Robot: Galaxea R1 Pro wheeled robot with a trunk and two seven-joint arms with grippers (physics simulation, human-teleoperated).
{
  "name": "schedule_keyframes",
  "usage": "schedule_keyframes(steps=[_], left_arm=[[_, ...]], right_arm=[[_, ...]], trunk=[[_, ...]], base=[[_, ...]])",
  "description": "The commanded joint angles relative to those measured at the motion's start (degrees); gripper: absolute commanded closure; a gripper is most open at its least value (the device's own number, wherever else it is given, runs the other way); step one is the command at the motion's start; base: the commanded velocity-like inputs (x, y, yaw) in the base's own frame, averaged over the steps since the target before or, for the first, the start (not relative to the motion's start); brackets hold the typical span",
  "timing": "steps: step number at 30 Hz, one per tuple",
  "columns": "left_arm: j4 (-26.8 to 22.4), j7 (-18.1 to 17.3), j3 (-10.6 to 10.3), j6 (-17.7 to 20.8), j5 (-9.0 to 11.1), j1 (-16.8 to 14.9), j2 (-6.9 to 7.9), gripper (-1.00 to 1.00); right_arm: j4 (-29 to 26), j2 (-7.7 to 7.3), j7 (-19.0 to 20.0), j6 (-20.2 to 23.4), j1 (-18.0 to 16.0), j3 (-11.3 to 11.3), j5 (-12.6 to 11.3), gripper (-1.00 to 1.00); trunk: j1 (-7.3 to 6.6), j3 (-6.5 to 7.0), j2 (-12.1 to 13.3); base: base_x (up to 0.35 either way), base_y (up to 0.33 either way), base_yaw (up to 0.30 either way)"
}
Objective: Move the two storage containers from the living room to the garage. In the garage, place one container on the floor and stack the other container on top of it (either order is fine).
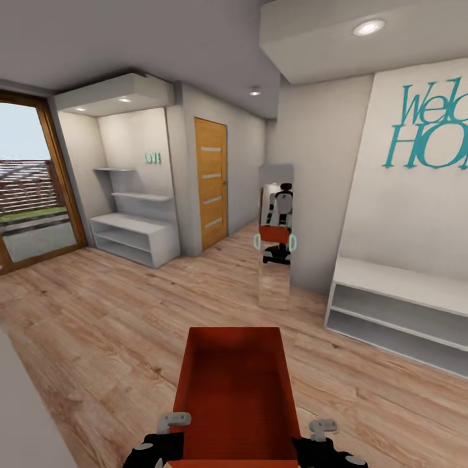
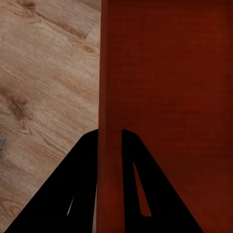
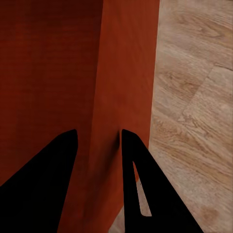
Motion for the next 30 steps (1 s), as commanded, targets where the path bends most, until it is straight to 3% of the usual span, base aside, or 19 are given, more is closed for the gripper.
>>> schedule_keyframes(steps=[1, 20, 30], left_arm=[[-1.6, 0.5, 0.0, 0.3, -0.1, -0.1, -1.78, 1.0], [-1.6, 0.5, 0.0, 0.3, -0.1, -0.1, -1.78, 1.0], [-1.6, 0.5, 0.0, 0.3, -0.1, -0.1, -1.78, 1.0]], right_arm=[[0.1, 0.51, 0.5, 0.0, 0.0, 2.0, 0.6, 1.0], [0.1, 0.5, 0.5, 0.0, 0.0, 1.9, 0.6, 1.0], [0.1, 0.51, 0.5, 0.0, 0.0, 1.9, 0.6, 1.0]], trunk=[[0.04, -0.09, -0.1], [0.04, -0.09, -0.1], [0.04, -0.09, -0.1]], base=[[0.327, -0.095, 0.248], [0.327, -0.095, 0.228], [0.327, -0.067, 0.035]])
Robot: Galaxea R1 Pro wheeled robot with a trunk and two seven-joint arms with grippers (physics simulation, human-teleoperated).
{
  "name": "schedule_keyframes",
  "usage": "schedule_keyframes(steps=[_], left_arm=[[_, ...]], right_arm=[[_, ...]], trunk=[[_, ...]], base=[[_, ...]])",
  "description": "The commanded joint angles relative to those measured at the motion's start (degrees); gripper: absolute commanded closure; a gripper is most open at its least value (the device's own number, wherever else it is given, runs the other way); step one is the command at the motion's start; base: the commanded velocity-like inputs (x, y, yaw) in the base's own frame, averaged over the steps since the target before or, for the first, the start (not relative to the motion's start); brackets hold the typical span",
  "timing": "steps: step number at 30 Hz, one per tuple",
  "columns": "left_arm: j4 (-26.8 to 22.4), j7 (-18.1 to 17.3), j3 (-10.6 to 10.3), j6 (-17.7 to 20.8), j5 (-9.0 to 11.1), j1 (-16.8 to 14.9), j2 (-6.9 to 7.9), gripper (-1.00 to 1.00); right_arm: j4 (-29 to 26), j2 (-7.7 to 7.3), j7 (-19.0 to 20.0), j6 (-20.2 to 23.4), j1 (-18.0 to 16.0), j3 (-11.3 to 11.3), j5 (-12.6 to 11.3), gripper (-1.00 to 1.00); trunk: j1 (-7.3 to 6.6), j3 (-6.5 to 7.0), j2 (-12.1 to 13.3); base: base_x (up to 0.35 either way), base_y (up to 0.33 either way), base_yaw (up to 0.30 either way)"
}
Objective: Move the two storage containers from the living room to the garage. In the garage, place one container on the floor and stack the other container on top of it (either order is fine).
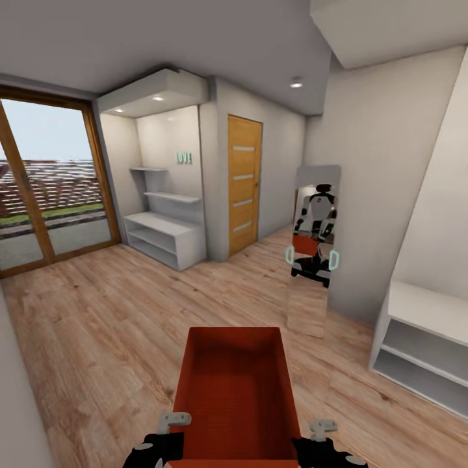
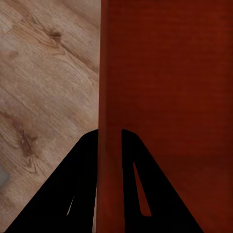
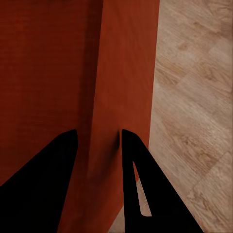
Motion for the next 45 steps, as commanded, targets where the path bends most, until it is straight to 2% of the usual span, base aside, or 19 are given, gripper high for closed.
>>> schedule_keyframes(steps=[1, 15, 33, 45], left_arm=[[-1.6, 0.5, 0.0, 0.4, -0.1, -0.1, -1.76, 1.0], [-1.6, 0.5, 0.0, 0.4, -0.1, -0.1, -1.76, 1.0], [-1.6, 0.5, 0.0, 0.3, -0.1, -0.1, -1.76, 1.0], [-1.6, 0.5, 0.0, 0.3, -0.1, -0.1, -1.76, 1.0]], right_arm=[[0.1, 0.53, 0.5, 0.0, 0.0, 1.9, 0.6, 1.0], [0.1, 0.53, 0.5, 0.0, 0.0, 2.0, 0.6, 1.0], [0.1, 0.53, 0.5, 0.0, 0.0, 1.9, 0.6, 1.0], [0.1, 0.52, 0.6, 0.0, 0.0, 1.9, 0.6, 1.0]], trunk=[[0.04, -0.09, -0.1], [0.04, -0.09, -0.1], [0.04, -0.09, -0.1], [0.04, -0.09, -0.1]], base=[[0.327, -0.007, 0.001], [0.327, -0.001, 0.151], [0.327, 0.004, 0.006], [0.325, 0.127, 0.0]])
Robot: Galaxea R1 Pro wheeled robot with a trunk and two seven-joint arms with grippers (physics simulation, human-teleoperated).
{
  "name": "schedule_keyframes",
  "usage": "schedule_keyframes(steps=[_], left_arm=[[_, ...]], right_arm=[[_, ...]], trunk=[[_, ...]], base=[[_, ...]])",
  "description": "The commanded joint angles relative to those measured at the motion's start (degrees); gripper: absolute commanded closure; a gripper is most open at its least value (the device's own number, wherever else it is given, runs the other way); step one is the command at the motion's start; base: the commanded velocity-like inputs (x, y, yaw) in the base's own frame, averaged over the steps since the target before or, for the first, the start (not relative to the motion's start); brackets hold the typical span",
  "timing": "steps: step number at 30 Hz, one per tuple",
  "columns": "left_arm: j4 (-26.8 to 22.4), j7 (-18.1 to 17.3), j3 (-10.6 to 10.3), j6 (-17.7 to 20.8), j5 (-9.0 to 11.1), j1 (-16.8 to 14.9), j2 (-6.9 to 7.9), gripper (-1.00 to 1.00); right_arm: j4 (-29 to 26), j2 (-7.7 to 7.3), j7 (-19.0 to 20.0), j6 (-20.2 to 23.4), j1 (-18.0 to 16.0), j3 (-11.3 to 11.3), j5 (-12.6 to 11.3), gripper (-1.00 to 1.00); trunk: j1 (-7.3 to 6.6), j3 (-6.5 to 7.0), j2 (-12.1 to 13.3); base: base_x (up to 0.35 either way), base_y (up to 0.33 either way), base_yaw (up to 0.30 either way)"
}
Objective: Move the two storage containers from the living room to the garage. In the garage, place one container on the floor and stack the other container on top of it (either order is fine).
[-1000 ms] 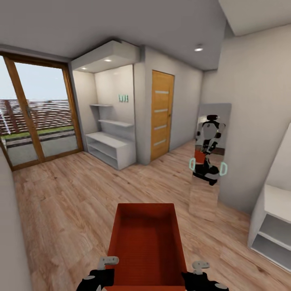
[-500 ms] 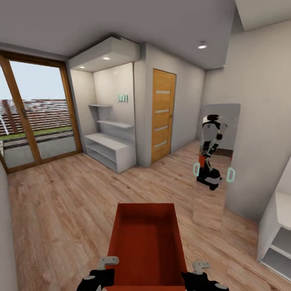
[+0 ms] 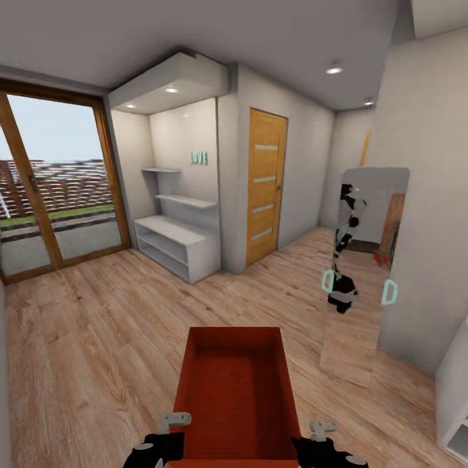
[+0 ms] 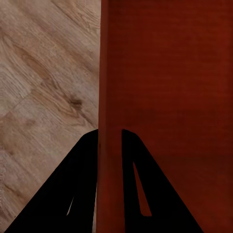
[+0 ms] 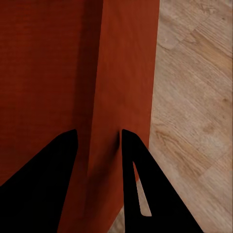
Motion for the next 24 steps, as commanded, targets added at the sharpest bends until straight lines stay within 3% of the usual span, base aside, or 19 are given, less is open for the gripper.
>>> schedule_keyframes(steps=[1, 24], left_arm=[[-1.6, 0.5, -0.1, 0.3, 0.0, -0.1, -1.66, 1.0], [-1.6, 0.5, -0.1, 0.3, -0.1, -0.1, -1.66, 1.0]], right_arm=[[0.2, 0.61, 0.5, 0.0, 0.0, 1.9, 0.6, 1.0], [0.2, 0.61, 0.5, 0.0, 0.0, 1.9, 0.6, 1.0]], trunk=[[0.04, -0.09, -0.1], [0.04, -0.09, -0.1]], base=[[0.322, 0.149, 0.0], [0.322, 0.113, 0.0]])
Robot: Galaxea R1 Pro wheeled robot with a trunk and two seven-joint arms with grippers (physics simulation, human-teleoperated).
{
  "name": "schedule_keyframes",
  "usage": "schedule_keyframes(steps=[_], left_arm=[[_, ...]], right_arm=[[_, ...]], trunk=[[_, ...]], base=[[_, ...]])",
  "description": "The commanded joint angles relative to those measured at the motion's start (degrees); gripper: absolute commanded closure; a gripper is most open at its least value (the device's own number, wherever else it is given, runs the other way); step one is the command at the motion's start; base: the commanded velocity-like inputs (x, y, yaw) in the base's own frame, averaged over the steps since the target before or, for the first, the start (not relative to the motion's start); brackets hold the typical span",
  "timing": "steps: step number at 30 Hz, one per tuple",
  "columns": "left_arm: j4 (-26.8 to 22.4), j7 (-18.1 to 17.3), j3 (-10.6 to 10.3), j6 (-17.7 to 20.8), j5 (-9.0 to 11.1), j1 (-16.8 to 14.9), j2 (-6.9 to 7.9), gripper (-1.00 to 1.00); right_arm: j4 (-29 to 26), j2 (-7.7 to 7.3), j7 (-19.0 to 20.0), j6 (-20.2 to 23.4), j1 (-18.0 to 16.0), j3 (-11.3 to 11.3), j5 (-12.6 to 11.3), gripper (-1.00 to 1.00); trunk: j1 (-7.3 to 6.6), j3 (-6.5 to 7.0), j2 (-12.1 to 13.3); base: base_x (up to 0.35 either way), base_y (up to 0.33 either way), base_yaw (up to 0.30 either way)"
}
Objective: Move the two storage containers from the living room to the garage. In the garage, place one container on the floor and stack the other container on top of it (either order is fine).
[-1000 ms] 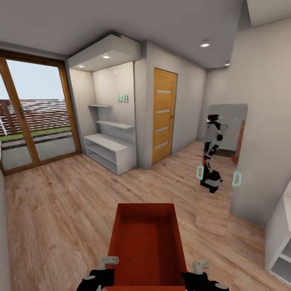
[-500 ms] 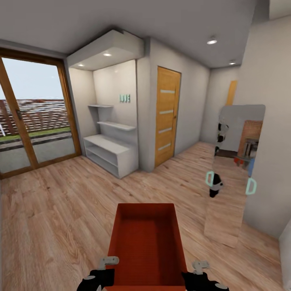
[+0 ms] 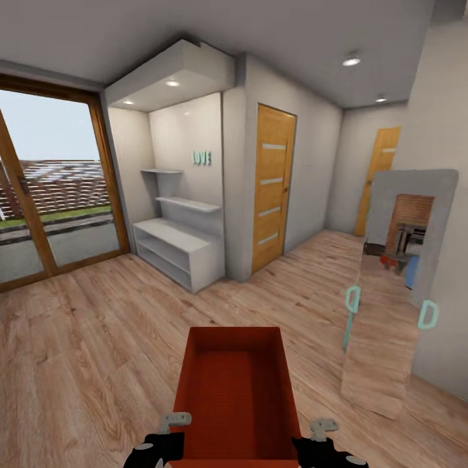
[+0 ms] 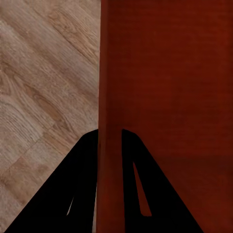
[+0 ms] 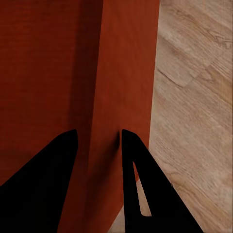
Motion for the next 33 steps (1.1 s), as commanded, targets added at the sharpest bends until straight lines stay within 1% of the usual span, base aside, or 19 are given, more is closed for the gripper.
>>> schedule_keyframes(steps=[1, 10, 25, 28, 33], left_arm=[[-1.6, 0.5, -0.1, 0.3, -0.1, -0.1, -1.63, 1.0], [-1.6, 0.5, -0.1, 0.3, -0.1, -0.1, -1.63, 1.0], [-1.6, 0.5, -0.1, 0.4, -0.1, -0.1, -1.63, 1.0], [-1.6, 0.5, -0.1, 0.4, -0.1, -0.1, -1.63, 1.0], [-1.6, 0.5, -0.1, 0.5, -0.1, -0.1, -1.63, 1.0]], right_arm=[[0.2, 0.64, 0.5, 0.0, 0.0, 1.8, 0.7, 1.0], [0.2, 0.64, 0.5, 0.0, 0.0, 1.8, 0.7, 1.0], [0.2, 0.64, 0.4, 0.0, 0.0, 1.8, 0.7, 1.0], [0.2, 0.64, 0.5, 0.0, 0.0, 1.8, 0.7, 1.0], [0.2, 0.64, 0.4, 0.0, 0.0, 1.8, 0.7, 1.0]], trunk=[[0.04, -0.09, -0.1], [0.04, -0.09, -0.1], [0.04, -0.09, -0.1], [0.04, -0.09, -0.1], [0.04, -0.09, -0.1]], base=[[0.322, 0.092, 0.0], [0.322, 0.082, 0.0], [0.324, 0.002, -0.001], [0.324, 0.0, -0.099], [0.324, 0.0, -0.236]])
